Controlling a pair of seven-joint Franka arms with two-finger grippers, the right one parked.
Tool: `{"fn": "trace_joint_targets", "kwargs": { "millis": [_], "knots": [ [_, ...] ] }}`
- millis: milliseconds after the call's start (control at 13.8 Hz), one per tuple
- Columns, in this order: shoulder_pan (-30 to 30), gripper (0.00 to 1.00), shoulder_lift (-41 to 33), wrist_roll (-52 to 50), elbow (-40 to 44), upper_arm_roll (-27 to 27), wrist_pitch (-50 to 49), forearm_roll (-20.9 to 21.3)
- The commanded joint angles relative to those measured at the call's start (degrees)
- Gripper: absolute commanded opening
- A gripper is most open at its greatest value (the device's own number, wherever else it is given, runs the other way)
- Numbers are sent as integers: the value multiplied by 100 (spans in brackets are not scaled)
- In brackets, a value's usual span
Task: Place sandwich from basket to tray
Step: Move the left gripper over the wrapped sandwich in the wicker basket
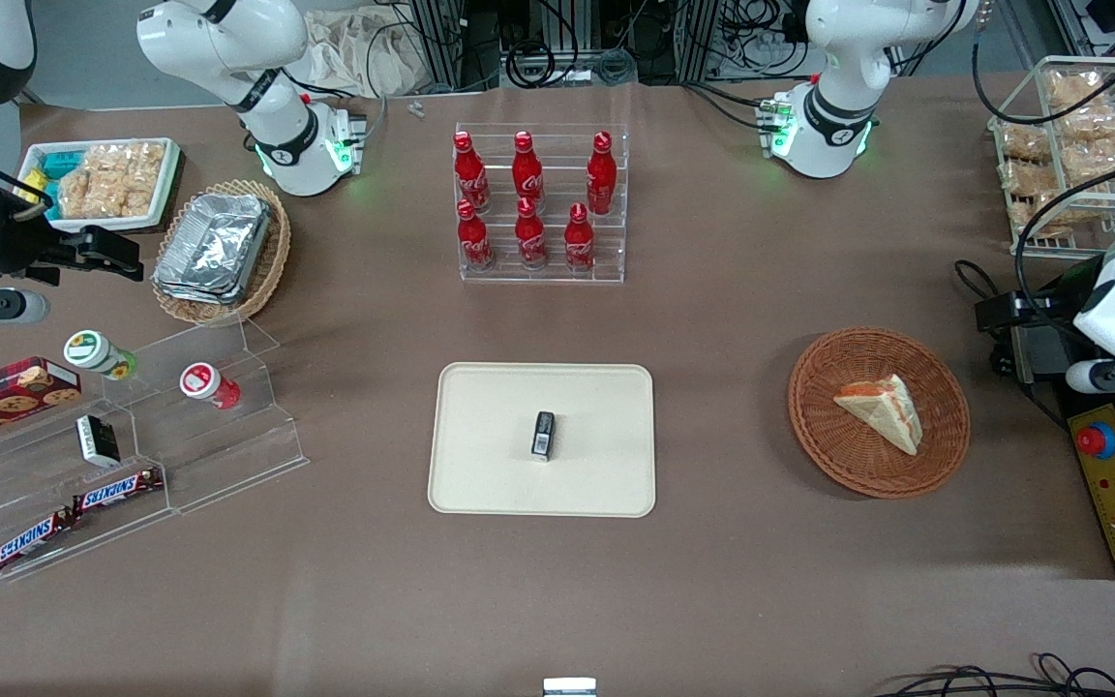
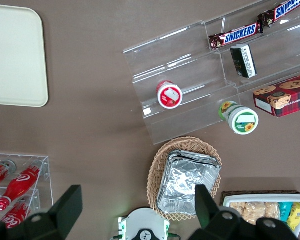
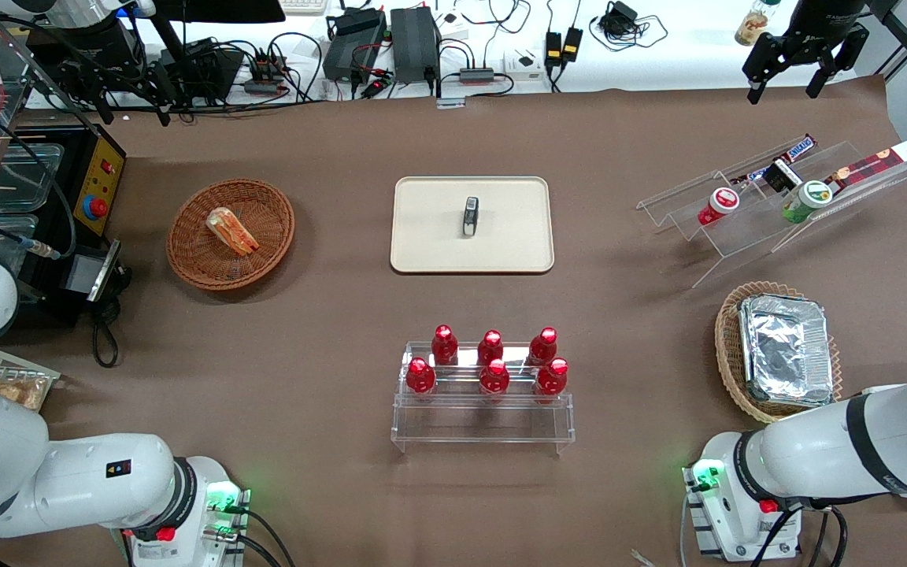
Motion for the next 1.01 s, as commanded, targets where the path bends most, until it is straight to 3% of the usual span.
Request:
{"fn": "trace_joint_targets", "kwargs": {
  "millis": [0,217,506,940],
  "knots": [
    [-23,100,109,58,208,3,-70,9],
    [-23,100,135,-109,208,12,-79,9],
    [-14,100,425,-1707,-72,12,26,-34],
    [-5,100,240,-4280,-2242,30,3151,35]
  ]
}}
